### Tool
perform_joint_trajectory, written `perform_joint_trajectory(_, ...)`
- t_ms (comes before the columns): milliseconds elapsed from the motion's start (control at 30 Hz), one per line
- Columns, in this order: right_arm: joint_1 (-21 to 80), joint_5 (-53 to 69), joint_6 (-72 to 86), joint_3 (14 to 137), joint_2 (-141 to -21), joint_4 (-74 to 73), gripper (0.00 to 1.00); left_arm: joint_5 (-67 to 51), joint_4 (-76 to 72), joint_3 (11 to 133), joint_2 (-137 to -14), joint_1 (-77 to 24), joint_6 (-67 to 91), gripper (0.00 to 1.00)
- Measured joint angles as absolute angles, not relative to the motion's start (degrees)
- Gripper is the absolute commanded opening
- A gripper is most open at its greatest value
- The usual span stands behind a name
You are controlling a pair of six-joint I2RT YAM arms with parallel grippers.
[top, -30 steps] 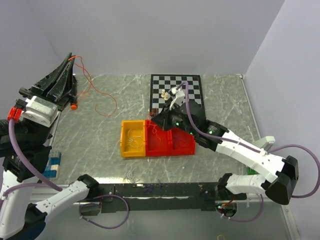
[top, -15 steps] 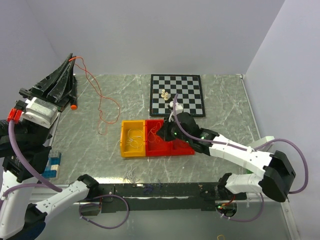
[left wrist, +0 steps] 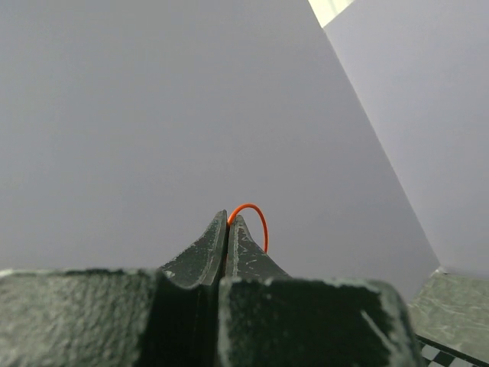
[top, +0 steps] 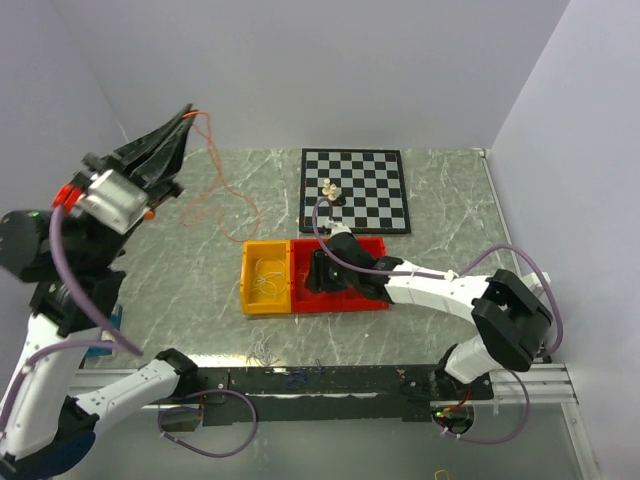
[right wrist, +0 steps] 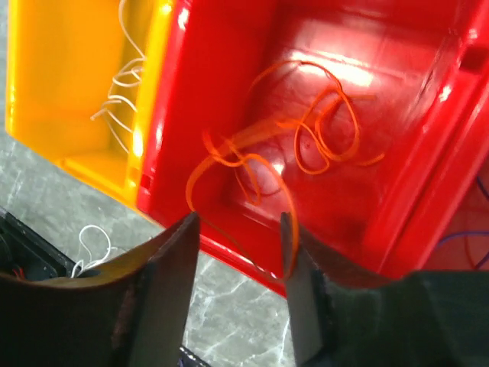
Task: Untangle the cables
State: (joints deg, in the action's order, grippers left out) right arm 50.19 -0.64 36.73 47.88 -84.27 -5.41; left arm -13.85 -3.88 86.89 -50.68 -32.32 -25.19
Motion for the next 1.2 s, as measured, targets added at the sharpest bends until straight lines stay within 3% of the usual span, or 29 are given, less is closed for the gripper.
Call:
perform_joint_trajectory(100, 49.9, -0.6, 36.4, 48.9, -83.7, -5.6, 0.78, -15.1, -5.7, 86.6, -53.7, -32.3, -22.7, 0.01)
perform_joint_trajectory(167, 49.1, -0.4, 36.1, 48.9, -81.0, -6.1, 0.80, -16.0, -6.9, 86.5, -56.0, -32.3, -20.9, 0.01)
perform_joint_trajectory(500, 46.8, 2.6, 35.1, 44.1, -51.8, -7.6, 0.81, -17.0, -11.9, 83.8, -64.8, -34.7, -15.2, 0.01)
perform_joint_trajectory(733, 46.4, -3.2, 37.2, 37.2, -37.0, -18.1, 0.80, -15.2, -14.3, 80.5, -68.8, -38.1, -12.3, 0.01)
perform_joint_trajectory(1200, 44.9, -13.1, 39.0, 36.4, -30.5, -26.4, 0.80, -13.1, -16.0, 73.0, -69.9, -41.5, -9.6, 0.01)
